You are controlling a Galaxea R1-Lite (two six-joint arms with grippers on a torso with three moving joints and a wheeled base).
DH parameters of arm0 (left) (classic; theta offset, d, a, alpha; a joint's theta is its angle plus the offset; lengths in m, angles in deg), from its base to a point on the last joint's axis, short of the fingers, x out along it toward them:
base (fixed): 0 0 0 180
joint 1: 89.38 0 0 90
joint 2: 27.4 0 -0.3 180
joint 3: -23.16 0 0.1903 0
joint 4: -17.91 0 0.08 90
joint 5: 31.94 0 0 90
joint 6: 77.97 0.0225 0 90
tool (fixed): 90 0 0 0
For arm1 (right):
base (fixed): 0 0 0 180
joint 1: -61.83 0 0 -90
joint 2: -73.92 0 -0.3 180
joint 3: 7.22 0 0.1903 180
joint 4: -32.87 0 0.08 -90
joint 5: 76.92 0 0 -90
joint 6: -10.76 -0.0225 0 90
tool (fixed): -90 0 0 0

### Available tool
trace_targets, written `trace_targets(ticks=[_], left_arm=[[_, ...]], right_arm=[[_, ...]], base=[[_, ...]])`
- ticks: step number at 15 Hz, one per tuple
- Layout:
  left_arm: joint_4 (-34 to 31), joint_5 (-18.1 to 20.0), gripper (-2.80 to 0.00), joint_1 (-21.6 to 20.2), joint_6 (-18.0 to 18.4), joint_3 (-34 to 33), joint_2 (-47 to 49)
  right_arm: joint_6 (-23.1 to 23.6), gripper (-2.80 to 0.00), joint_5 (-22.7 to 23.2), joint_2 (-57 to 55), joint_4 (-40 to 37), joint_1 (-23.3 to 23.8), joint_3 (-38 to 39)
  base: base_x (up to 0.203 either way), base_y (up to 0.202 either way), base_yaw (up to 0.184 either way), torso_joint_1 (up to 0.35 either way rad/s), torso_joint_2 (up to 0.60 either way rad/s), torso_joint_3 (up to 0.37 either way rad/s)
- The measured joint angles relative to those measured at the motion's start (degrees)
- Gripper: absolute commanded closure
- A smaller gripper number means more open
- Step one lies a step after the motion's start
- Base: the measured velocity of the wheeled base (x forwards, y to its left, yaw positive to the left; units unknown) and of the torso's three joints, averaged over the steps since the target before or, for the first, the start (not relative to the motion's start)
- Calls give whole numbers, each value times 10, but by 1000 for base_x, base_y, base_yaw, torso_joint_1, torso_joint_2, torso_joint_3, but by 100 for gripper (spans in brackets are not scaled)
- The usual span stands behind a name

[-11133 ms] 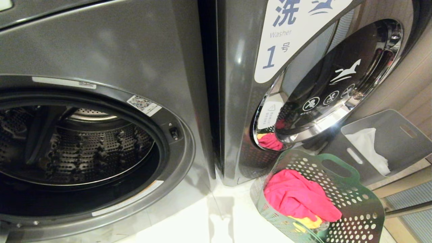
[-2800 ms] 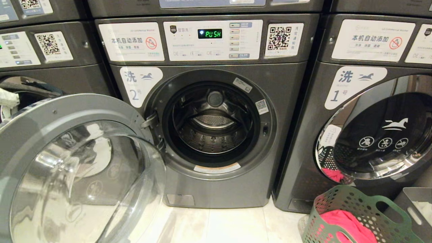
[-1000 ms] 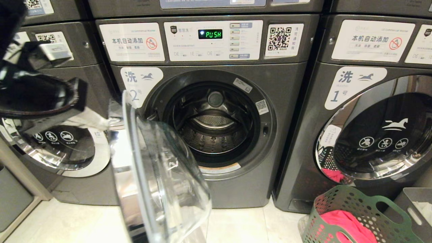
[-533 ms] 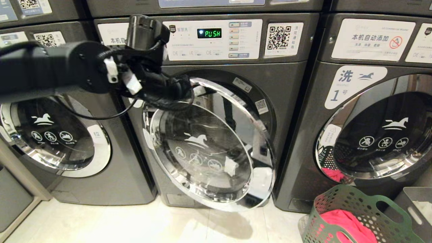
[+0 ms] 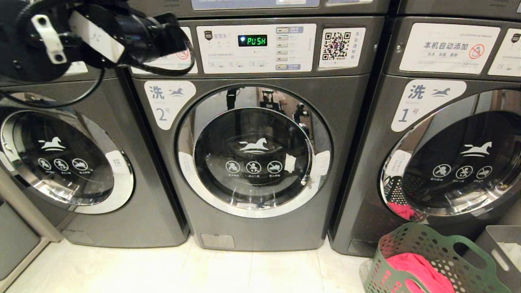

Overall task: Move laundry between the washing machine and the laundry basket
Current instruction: Close the washing machine door with the left hand, then press the washing machine door tightly with the right hand

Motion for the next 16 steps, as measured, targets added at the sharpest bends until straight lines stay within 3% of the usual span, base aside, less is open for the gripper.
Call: trace_targets(ticks=[5, 8, 12, 16], left_arm=[[-2, -36, 0, 10, -2, 0, -29], [-4, -39, 0, 17, 0, 1, -42], [-12, -42, 0, 18, 4, 1, -66], [-17, -73, 0, 12, 19, 0, -94]], right_arm=[[2, 0, 210, -381, 43, -51, -190], [13, 0, 279, -626, 146, -116, -252], [56, 0, 255, -920, 308, -170, -322], [77, 0, 154, -1115, 459, -161, -430]], base=[[0, 0, 0, 0, 0, 0], [0, 0, 0, 0, 0, 0], [0, 0, 0, 0, 0, 0], [0, 0, 0, 0, 0, 0]])
